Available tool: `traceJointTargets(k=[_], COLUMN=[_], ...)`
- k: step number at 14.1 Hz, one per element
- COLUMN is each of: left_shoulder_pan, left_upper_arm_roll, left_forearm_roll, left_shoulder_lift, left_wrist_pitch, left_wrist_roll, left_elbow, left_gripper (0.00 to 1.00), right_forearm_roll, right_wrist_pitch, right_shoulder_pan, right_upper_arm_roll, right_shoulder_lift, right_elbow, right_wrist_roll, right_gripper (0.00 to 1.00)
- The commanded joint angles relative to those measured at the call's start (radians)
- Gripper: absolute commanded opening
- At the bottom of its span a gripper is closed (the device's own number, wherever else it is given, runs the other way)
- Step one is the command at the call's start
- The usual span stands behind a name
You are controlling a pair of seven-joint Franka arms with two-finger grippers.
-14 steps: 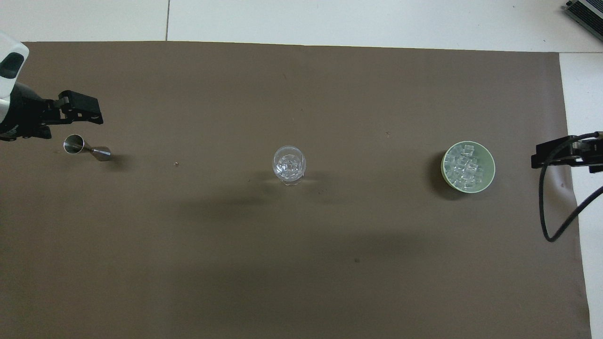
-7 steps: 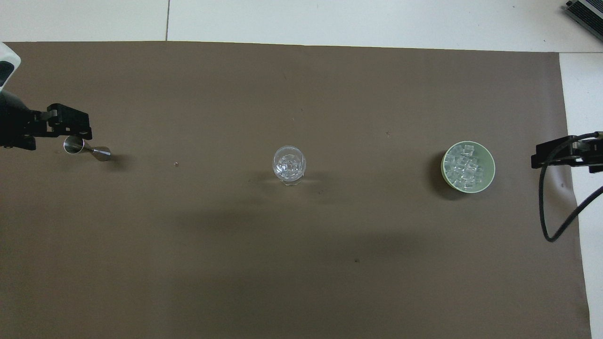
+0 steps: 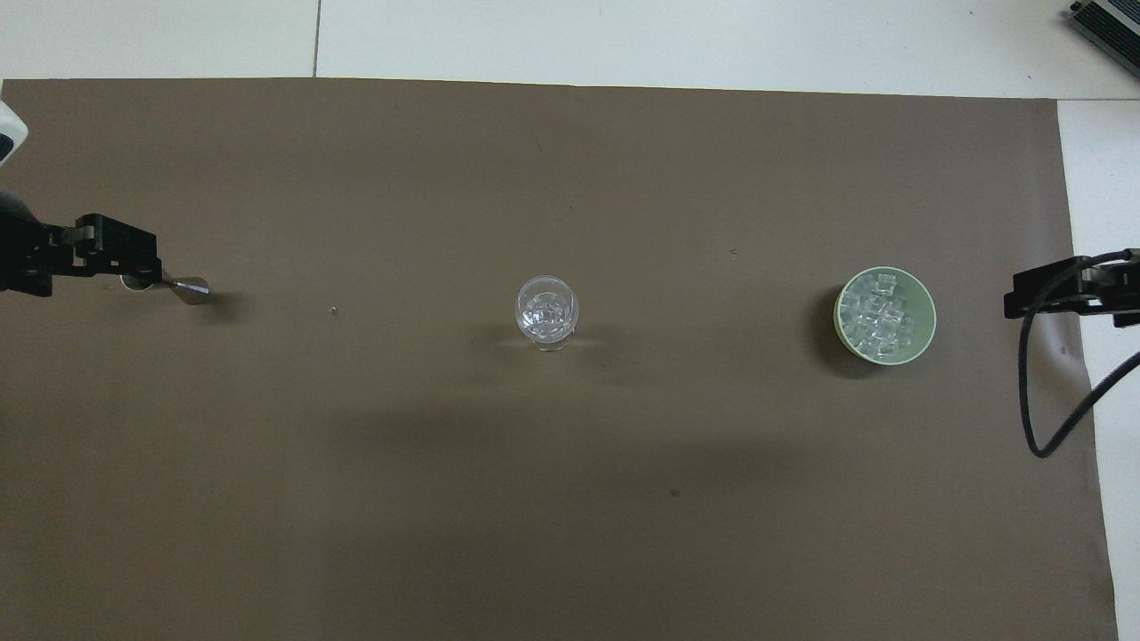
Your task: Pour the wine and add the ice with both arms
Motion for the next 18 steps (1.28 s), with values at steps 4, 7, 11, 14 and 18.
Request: traceJointTargets(k=[4,7,11,14,18], left_shoulder_pan=[-0.005,-0.01,-0.038,-0.035,-0.1], left_upper_arm_roll=[0.002,0.004,0.015,0.007,0.047], left_forearm_roll=[0.015,0.01,0.001,0.001,0.001], left_shoulder_lift=[-0.016,-0.022,-0.033,-0.042,-0.051], left_wrist_pitch=[-0.015,-0.021,-0.027,-0.018,-0.018], left_wrist_roll=[0.016,0.022,0.039,0.042,0.032], left_elbow=[0.009,0.009,0.007,-0.011,-0.017], left_gripper=[1.0,1.0,1.0,1.0,1.0], right_forearm_roll=[0.008,0.008,0.008,0.008,0.008], right_wrist_pitch=[0.004,0.004,0.004,0.004,0.004], right_shoulder_pan=[-0.009,-0.009,-0.009,-0.009,-0.009], right_upper_arm_roll=[0.007,0.007,0.007,0.007,0.007], right_shoulder_lift=[-0.03,-0.03,-0.03,-0.03,-0.03], right_elbow=[-0.034,-0.034,-0.034,-0.034,-0.034], right_wrist_roll=[-0.015,-0.015,-0.015,-0.015,-0.015], right_gripper=[1.0,1.0,1.0,1.0,1.0])
